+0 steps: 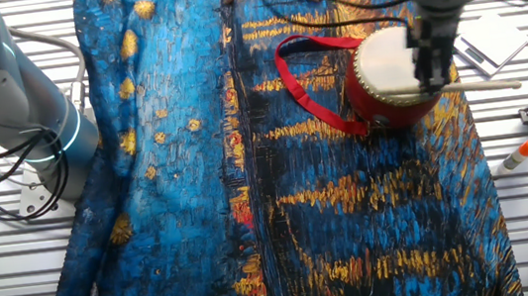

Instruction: Play the drum

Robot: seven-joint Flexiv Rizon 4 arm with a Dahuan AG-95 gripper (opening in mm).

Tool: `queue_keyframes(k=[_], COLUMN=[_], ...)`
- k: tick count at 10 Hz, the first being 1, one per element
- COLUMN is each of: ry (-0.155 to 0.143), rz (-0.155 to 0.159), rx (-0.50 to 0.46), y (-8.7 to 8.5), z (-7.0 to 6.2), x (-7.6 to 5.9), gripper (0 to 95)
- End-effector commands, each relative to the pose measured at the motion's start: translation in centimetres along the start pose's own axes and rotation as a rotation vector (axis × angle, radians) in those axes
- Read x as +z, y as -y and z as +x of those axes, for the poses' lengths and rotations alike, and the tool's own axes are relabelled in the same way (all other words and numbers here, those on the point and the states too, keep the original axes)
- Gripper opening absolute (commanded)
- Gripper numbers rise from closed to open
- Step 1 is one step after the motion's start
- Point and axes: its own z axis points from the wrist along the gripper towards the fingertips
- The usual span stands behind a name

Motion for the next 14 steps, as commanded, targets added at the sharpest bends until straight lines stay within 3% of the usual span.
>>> queue_keyframes(k=[1, 4, 8, 9, 10, 11, 14], ry=[-0.068, -0.1, -0.09, -0.075, -0.025, 0.006, 0.026], rz=[-0.032, -0.056, -0.053, -0.055, -0.043, 0.007, 0.037], rx=[0.038, 0.062, 0.063, 0.066, 0.051, 0.025, 0.012], y=[-0.1, -0.3, -0.1, 0.1, 0.2, 0.3, 0.2], z=[-0.7, -1.4, -2.1, -2.4, -2.6, -2.7, -2.7], x=[-0.9, -1.6, -1.1, -0.8, -0.6, -0.5, -0.6], gripper=[0.0, 0.0, 0.0, 0.0, 0.0, 0.0, 0.0])
